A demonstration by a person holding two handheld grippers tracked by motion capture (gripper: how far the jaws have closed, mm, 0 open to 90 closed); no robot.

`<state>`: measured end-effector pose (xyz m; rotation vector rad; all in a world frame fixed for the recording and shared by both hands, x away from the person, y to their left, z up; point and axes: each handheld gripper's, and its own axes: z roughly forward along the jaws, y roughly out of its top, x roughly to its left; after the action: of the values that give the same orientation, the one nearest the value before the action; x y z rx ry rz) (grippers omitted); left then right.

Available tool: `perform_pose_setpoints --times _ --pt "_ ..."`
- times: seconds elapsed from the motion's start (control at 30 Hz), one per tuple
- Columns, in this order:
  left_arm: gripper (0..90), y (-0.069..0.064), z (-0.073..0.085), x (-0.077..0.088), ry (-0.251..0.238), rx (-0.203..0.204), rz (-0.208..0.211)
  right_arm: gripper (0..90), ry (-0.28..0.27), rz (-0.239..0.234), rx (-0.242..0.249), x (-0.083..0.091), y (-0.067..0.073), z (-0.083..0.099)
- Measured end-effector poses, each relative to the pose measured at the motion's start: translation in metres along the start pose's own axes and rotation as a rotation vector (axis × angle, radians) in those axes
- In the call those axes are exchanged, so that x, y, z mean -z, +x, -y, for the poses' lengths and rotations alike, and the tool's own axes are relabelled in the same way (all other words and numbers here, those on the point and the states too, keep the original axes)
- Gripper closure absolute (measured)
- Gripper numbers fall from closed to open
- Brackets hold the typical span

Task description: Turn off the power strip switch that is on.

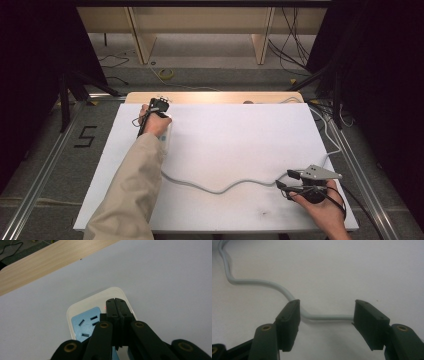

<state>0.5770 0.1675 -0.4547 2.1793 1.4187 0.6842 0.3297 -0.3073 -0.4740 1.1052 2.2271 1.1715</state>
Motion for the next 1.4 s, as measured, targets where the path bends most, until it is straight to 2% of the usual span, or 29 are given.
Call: perform_pose_setpoints --times 0.03,0.1,0.17,0.3,0.33,0.53,1.0,1.2,1.27,1.37,1.4 --pt "90.0 0.001 0.001 0.0 -0.005 0.013 0.007 39.2 0.003 0.0 0.001 0.0 0.0 0.0" --pt "90.0 0.0 0.001 0.0 -0.006 0.0 0.0 39.2 0.005 -0.001 0.001 -0.001 0.0 0.0" --pt "90.0 -0.002 0.0 -0.001 -0.025 0.024 0.037 39.2 0.005 -0.002 0.002 -0.001 0.0 0.0" --pt "90.0 -0.01 -0.003 -0.003 -0.026 -0.02 -0.012 39.2 0.005 -0.001 0.003 -0.001 0.001 -0.001" --pt "90.0 -0.009 -0.004 -0.003 -0.025 -0.02 -0.011 39.2 0.004 -0.001 0.002 -0.001 0.001 -0.001" --pt "90.0 -0.006 -0.003 -0.003 -0.034 0.013 0.01 39.2 0.002 -0.001 -0.002 -0.001 -0.002 0.001" --pt "90.0 -0.009 -0.006 -0.004 -0.022 0.014 -0.017 39.2 0.006 0.002 -0.005 -0.001 -0.002 0.001" --pt "90.0 -0.003 -0.004 -0.002 -0.007 0.017 -0.027 39.2 0.004 0.002 -0.006 -0.001 -0.002 0.001" --pt "90.0 -0.001 -0.003 -0.002 -0.011 0.036 -0.014 39.2 0.007 0.001 -0.006 -0.001 -0.002 0.001" --pt "90.0 -0.003 -0.004 -0.002 -0.011 0.028 -0.007 39.2 0.006 0.0 -0.004 -0.002 -0.002 0.0" --pt "90.0 -0.004 -0.004 -0.003 -0.02 0.039 -0.005 39.2 0.006 0.0 -0.004 -0.002 -0.001 0.0"
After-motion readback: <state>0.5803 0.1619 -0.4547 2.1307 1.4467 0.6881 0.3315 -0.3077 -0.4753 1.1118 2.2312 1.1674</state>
